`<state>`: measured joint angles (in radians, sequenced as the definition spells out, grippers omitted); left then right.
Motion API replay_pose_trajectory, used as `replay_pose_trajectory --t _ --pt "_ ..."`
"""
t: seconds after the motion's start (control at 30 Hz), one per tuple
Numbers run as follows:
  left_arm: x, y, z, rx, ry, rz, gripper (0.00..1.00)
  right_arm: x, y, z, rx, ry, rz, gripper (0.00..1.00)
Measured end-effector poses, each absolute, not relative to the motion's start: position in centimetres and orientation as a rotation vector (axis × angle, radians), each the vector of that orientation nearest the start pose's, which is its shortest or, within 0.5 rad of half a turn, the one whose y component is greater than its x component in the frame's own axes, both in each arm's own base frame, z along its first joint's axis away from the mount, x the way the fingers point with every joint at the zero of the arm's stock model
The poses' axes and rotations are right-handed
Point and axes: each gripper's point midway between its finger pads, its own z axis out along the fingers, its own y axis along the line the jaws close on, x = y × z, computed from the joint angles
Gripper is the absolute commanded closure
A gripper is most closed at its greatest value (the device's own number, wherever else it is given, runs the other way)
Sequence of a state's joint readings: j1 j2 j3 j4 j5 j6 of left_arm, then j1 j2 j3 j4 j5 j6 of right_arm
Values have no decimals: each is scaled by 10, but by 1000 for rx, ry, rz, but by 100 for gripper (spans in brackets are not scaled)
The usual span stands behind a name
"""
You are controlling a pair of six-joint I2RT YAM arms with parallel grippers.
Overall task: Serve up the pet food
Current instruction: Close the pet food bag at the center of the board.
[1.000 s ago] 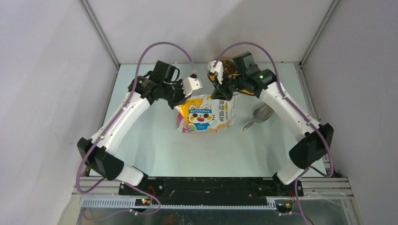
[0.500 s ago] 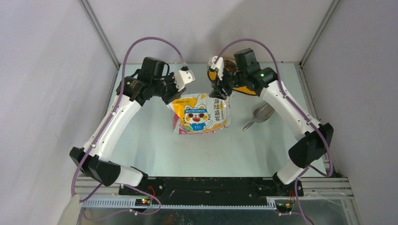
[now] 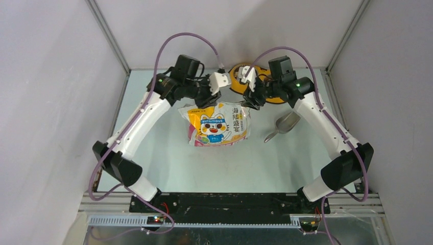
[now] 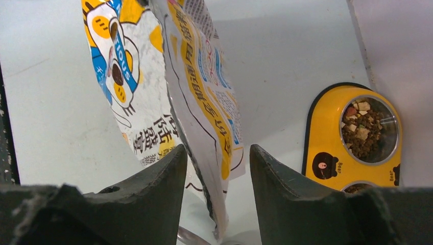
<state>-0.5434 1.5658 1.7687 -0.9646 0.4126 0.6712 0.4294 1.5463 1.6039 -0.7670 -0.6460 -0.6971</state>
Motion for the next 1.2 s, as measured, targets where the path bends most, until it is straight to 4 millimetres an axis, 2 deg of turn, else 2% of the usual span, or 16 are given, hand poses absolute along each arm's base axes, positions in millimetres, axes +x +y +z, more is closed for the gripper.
replay_pose_trajectory --t 0.17,0.23,0.27,0.3,0.33,0.4,0.43,0.57,0.73,0.8,0.83,0.9,0.97,1.2 --pt "315 -279 283 1544 1726 -476 61 337 242 269 -1456 1636 560 49" --pt "313 -286 279 1563 1724 -495 69 335 239 265 -1463 1637 553 52" --pt "312 -289 277 1572 1722 -502 80 336 236 263 -1461 1642 543 58" --pt "311 -290 276 1574 1723 -507 85 337 235 263 -1460 1642 536 63" --pt "311 -291 275 1580 1720 -512 95 338 235 264 -1459 1639 533 79" --pt "311 -292 275 1581 1722 -514 99 339 235 265 -1448 1639 534 98" --pt "311 -293 274 1580 1723 -511 100 337 235 264 -1441 1649 550 100" --pt "314 -293 274 1558 1735 -502 100 339 233 265 -1383 1717 627 100" --pt "324 -295 276 1460 1726 -481 100 348 230 266 -1205 1821 888 100" --pt "326 -295 276 1431 1735 -492 100 348 230 267 -1154 1840 975 92" --pt "326 -295 277 1422 1740 -497 100 347 230 268 -1146 1841 991 78" --pt "325 -293 276 1402 1758 -506 100 346 232 270 -1139 1836 1012 64" --pt "325 -291 276 1386 1773 -515 100 344 237 276 -1161 1795 1028 55" --pt "323 -292 276 1360 1798 -544 100 326 270 289 -1293 1644 1031 53"
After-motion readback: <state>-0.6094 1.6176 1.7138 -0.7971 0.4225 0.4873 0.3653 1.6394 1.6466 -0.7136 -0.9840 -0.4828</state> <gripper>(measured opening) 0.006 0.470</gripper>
